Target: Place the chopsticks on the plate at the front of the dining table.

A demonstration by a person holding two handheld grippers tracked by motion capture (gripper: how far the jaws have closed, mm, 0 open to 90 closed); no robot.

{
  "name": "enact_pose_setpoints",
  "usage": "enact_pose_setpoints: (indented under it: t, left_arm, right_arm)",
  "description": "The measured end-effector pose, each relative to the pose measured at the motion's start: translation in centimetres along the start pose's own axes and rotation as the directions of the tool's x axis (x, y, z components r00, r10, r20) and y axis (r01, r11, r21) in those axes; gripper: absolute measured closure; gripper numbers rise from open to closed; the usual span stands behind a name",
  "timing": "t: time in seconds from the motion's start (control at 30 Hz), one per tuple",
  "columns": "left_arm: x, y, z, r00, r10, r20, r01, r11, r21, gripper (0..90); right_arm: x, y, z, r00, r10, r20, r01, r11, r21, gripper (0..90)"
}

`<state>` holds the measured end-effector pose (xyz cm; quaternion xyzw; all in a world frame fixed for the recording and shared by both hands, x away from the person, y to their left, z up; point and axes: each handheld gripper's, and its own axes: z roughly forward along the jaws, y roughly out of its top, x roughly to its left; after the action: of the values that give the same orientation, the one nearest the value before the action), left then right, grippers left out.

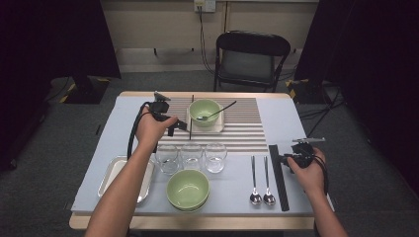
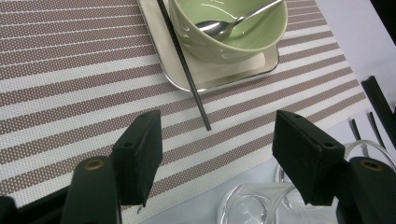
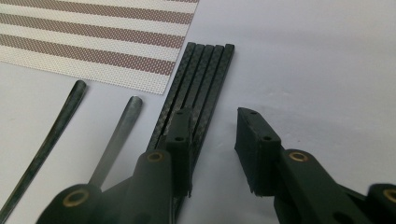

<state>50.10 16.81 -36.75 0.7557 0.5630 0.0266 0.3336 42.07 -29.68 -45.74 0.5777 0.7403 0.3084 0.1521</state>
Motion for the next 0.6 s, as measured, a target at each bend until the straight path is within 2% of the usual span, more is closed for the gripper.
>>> enact_pose_setpoints:
  t: [0.33,0.43,0.5,0.53,0.6]
  left_arm:
    - [-0.07,-0.05,0.00,1.0000,-0.001,-0.006,0.001,1.0000,-0.005,33.5]
    - [-0.08,-0.05,0.02,1.0000,0.000,-0.005,0.000,1.0000,-0.003,33.5]
    - [-0.10,-0.05,0.03,1.0000,0.000,-0.003,0.000,1.0000,0.004,33.5]
    - [-0.11,-0.05,0.07,1.0000,0.003,-0.005,-0.003,1.0000,0.003,33.5]
    - [-0.15,-0.05,0.07,1.0000,0.001,-0.002,-0.001,1.0000,0.004,33.5]
  right_arm:
    - [0.06,-0.01,-0.06,1.0000,-0.002,0.000,0.002,1.000,0.004,69.6]
    - [0.18,0.01,-0.01,1.0000,-0.006,-0.002,0.006,1.000,0.007,69.4]
    - [0.20,0.01,0.02,0.9999,-0.015,0.007,0.015,1.000,0.005,70.0]
    - [0.16,-0.07,0.10,0.9995,-0.027,0.018,0.027,0.999,0.021,71.7]
    - [0.07,-0.08,0.06,0.9997,-0.022,0.010,0.022,1.000,0.016,71.8]
